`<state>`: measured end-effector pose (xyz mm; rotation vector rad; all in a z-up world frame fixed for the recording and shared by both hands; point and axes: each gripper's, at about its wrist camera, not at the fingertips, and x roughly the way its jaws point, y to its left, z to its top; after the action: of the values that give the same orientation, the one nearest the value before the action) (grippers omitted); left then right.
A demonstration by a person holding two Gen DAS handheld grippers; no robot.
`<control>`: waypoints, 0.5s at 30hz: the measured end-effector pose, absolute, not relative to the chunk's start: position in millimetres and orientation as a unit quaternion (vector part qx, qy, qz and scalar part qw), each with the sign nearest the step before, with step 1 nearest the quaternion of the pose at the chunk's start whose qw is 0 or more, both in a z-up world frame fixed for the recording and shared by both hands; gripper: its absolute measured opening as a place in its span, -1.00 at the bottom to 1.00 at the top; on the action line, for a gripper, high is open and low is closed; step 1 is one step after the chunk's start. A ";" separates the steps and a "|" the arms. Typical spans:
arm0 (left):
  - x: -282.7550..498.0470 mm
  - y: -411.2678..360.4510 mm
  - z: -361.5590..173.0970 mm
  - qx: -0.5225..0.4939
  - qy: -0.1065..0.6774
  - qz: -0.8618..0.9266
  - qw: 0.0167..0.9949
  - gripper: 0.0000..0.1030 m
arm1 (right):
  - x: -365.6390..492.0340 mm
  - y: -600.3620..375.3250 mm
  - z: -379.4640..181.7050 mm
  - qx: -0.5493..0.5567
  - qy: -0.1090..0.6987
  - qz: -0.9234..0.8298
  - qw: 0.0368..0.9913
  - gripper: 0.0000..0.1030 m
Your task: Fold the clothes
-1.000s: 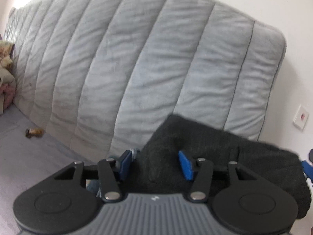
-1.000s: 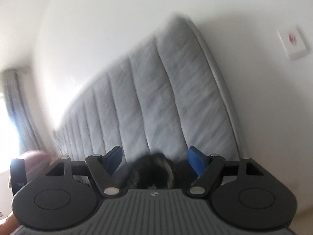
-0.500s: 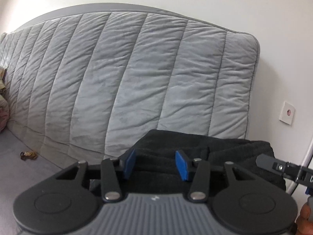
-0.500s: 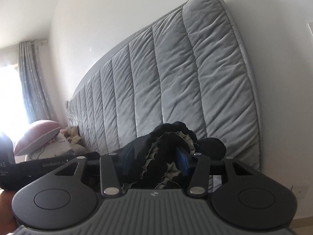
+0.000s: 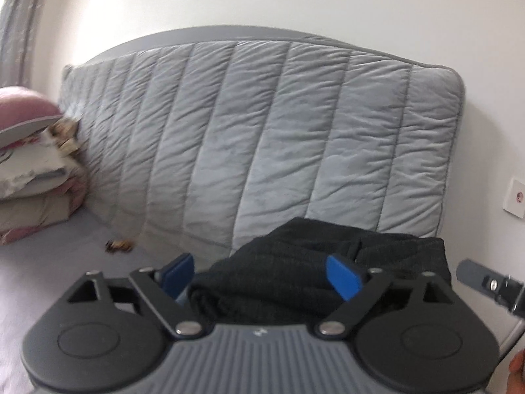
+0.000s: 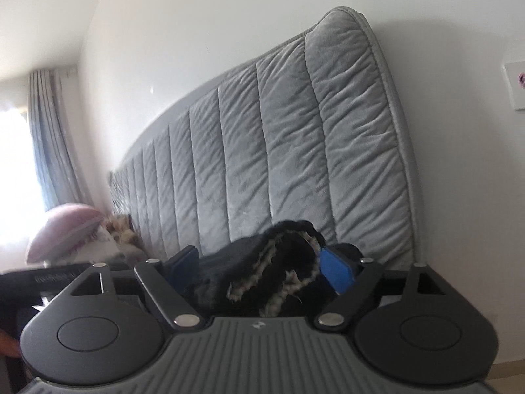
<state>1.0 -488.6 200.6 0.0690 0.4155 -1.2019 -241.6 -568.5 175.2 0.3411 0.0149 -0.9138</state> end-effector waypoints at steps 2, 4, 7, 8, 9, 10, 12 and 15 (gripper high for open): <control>-9.1 -481.0 200.9 0.044 0.202 -0.546 0.812 1.00 | -246.9 -561.2 176.9 0.170 0.023 -0.442 0.880 0.76; -19.8 -473.3 200.9 0.057 0.210 -0.530 0.820 1.00 | -252.7 -555.3 177.3 0.180 0.034 -0.441 0.879 0.87; -33.7 -462.3 197.2 0.076 0.237 -0.507 0.825 1.00 | -258.9 -546.3 177.4 0.189 0.055 -0.442 0.875 1.00; -37.5 -458.0 195.1 0.079 0.246 -0.498 0.828 1.00 | -260.5 -542.2 177.2 0.187 0.059 -0.444 0.874 1.00; -41.4 -453.0 193.0 0.080 0.252 -0.490 0.830 1.00 | -262.1 -538.2 177.3 0.183 0.062 -0.446 0.874 1.00; -45.2 -448.1 190.9 0.080 0.259 -0.482 0.833 1.00 | -263.6 -534.5 176.8 0.180 0.065 -0.446 0.874 1.00; -51.4 -437.1 185.9 0.075 0.271 -0.462 0.841 1.00 | -266.5 -528.3 175.0 0.179 0.071 -0.445 0.875 1.00; -59.8 -422.5 177.5 0.080 0.287 -0.437 0.849 1.00 | -272.1 -520.5 171.8 0.183 0.066 -0.432 0.880 1.00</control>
<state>-59.8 -422.5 177.5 0.1684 0.6042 -0.9209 -272.1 -520.5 171.8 0.3819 0.1375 -0.9006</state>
